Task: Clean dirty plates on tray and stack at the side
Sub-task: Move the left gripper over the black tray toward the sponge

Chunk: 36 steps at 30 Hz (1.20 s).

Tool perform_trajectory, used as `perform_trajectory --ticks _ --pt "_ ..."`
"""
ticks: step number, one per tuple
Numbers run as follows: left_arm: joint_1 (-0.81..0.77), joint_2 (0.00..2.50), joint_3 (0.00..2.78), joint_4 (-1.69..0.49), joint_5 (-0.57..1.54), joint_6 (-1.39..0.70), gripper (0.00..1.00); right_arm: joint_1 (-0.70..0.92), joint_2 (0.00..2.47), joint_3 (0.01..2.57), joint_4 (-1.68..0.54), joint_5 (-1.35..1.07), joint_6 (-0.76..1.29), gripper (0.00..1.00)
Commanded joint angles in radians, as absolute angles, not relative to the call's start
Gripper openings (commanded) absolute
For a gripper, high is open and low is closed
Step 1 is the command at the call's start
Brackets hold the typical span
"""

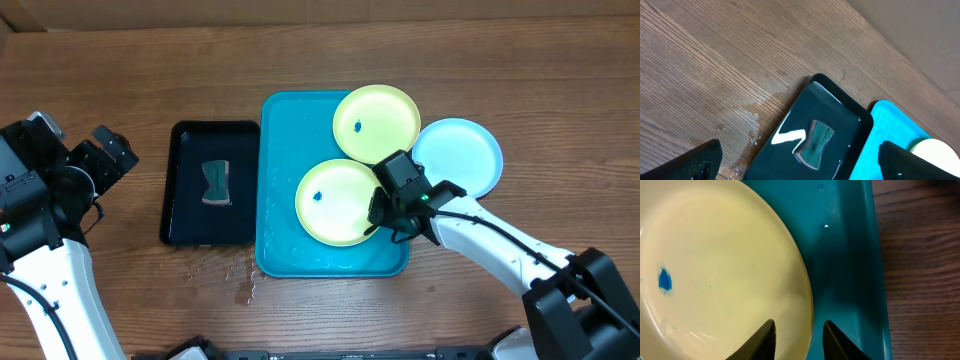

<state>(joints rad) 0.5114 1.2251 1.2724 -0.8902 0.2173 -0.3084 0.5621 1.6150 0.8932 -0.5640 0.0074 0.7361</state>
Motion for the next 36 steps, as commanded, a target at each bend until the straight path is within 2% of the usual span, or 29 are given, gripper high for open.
perform_trajectory --ticks 1,8,12,15,18,19,21,29,34,36 --pt "0.517 1.23 1.285 -0.862 0.23 -0.316 1.0 0.542 1.626 0.889 -0.561 -0.001 0.732 0.3" --pt "0.517 1.23 1.285 -0.856 0.231 -0.324 1.0 0.541 1.635 0.889 -0.556 -0.005 0.732 0.12" --pt "0.517 1.23 1.285 -0.886 0.29 -0.367 1.0 0.541 1.635 0.889 -0.557 -0.005 0.732 0.11" --pt "0.517 1.23 1.285 -0.921 0.417 -0.388 1.0 0.541 1.635 0.889 -0.557 -0.005 0.732 0.12" --pt "0.506 1.23 1.284 -0.931 0.537 -0.295 1.0 0.541 1.635 0.889 -0.557 -0.005 0.732 0.12" --pt "0.492 1.23 1.284 -0.933 0.54 -0.257 0.95 0.541 1.635 0.889 -0.557 -0.005 0.732 0.12" --pt "0.453 1.234 1.283 -0.947 0.492 -0.231 0.93 0.541 1.635 0.889 -0.556 -0.004 0.732 0.12" --pt "0.247 1.325 1.283 -1.04 0.136 -0.224 0.77 0.541 1.635 0.889 -0.554 -0.001 0.731 0.13" --pt "0.185 1.445 1.283 -1.047 0.083 -0.224 0.59 0.541 1.635 0.889 -0.554 -0.001 0.728 0.12" --pt "0.176 1.495 1.283 -1.04 0.067 -0.224 0.56 0.541 1.635 0.889 -0.554 -0.001 0.728 0.12"
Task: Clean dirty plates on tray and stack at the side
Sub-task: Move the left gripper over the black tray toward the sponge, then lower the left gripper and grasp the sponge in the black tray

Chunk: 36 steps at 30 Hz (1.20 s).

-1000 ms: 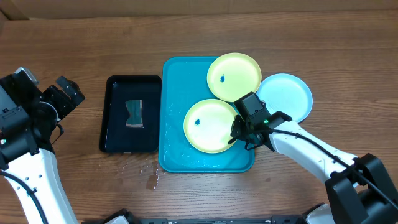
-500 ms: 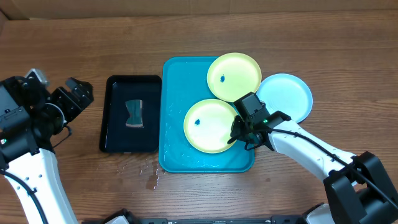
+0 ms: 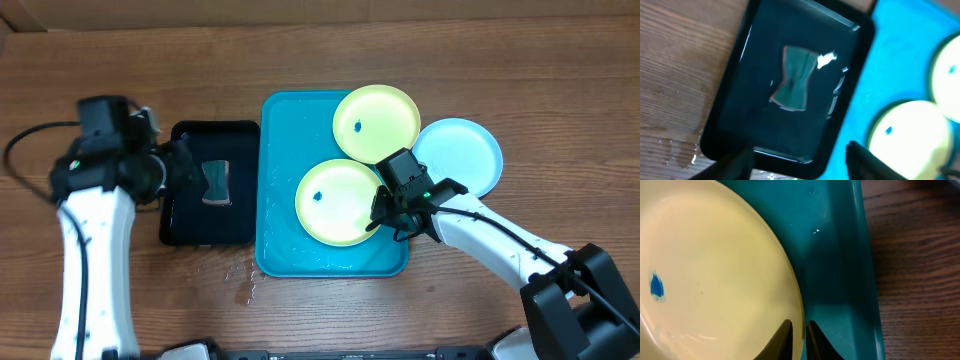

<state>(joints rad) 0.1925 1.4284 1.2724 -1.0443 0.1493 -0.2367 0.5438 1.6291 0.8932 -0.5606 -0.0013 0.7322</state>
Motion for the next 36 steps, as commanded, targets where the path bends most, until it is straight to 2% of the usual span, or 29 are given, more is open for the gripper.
perform_trajectory --ticks 1,3,5,7,17,23,36 --pt "0.176 1.522 1.283 -1.032 0.067 -0.224 0.57 0.541 1.635 0.889 -0.554 -0.001 0.728 0.12" --pt "0.176 1.571 1.283 -1.017 0.07 -0.224 0.56 0.541 1.635 0.889 -0.554 -0.001 0.728 0.12" --pt "0.176 1.621 1.283 -1.002 0.08 -0.225 0.47 0.541 1.635 0.889 -0.553 -0.001 0.728 0.12" --pt "0.174 1.667 1.283 -0.984 0.091 -0.224 0.42 0.541 1.635 0.889 -0.553 -0.002 0.729 0.12" --pt "0.089 1.821 1.283 -0.887 0.096 -0.073 0.43 0.541 1.635 0.889 -0.551 -0.005 0.732 0.12" --pt "0.065 1.858 1.283 -0.855 0.077 -0.073 0.32 0.541 1.635 0.889 -0.551 -0.005 0.732 0.12" --pt "0.065 1.879 1.283 -0.864 0.025 -0.074 0.33 0.541 1.635 0.889 -0.551 -0.005 0.731 0.12"
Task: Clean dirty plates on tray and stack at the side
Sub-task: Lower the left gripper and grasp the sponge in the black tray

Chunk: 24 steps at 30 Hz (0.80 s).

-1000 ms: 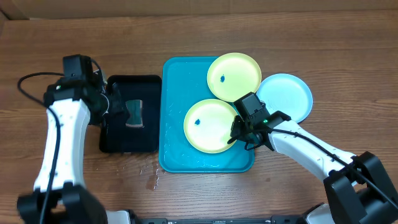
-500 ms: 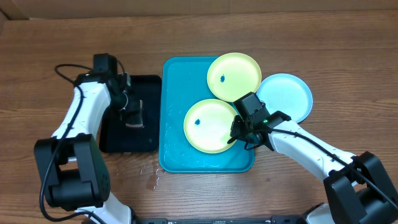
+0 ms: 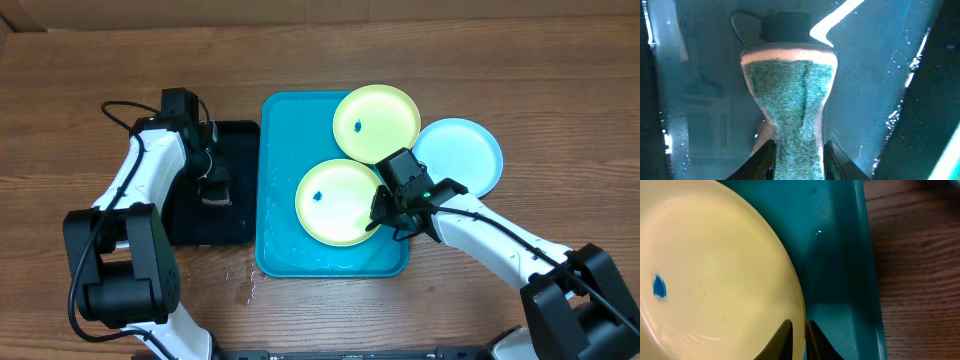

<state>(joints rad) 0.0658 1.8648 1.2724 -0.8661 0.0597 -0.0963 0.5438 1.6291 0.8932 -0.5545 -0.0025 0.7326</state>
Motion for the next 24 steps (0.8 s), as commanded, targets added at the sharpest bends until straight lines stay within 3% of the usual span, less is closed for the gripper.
perform_trajectory --ticks 1,24 --pt "0.065 1.879 1.283 -0.863 0.025 -0.075 0.33 0.541 1.635 0.889 -0.551 -0.005 0.731 0.12" --pt "0.065 1.891 1.218 -0.776 0.023 -0.074 0.23 0.541 1.635 0.889 -0.551 -0.005 0.731 0.12"
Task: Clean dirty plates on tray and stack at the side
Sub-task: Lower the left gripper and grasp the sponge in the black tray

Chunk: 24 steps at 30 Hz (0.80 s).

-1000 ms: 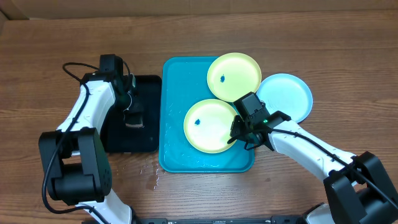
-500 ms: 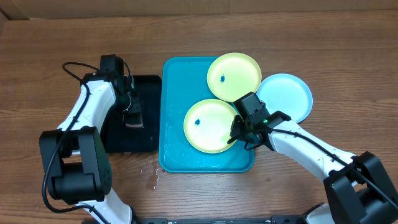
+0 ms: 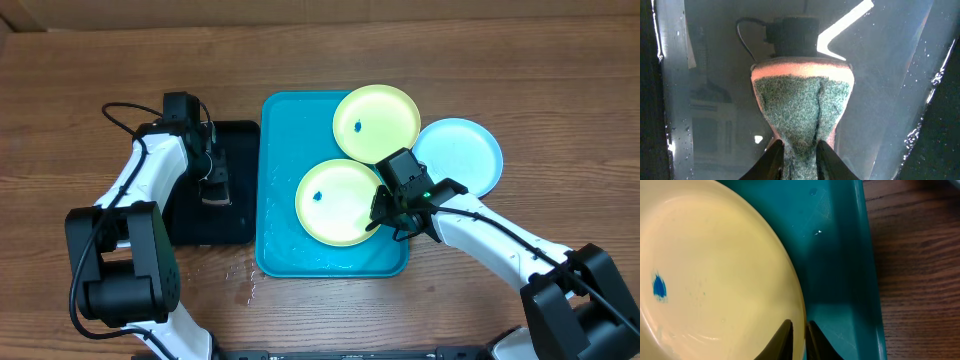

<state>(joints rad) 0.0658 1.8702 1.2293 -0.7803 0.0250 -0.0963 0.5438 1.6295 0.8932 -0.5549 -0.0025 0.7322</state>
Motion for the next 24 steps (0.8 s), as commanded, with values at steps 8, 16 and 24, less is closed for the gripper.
perform_trajectory --ticks 8,16,24 --pt "0.064 1.892 1.21 -0.762 0.026 -0.074 0.25 0.541 1.635 0.889 -0.551 -0.005 0.732 0.13" --pt "0.046 1.892 1.205 -0.761 0.026 -0.066 0.27 0.541 1.635 0.889 -0.551 -0.005 0.731 0.13" --pt "0.045 1.893 1.198 -0.757 0.012 -0.059 0.28 0.541 1.635 0.889 -0.551 -0.01 0.728 0.36"
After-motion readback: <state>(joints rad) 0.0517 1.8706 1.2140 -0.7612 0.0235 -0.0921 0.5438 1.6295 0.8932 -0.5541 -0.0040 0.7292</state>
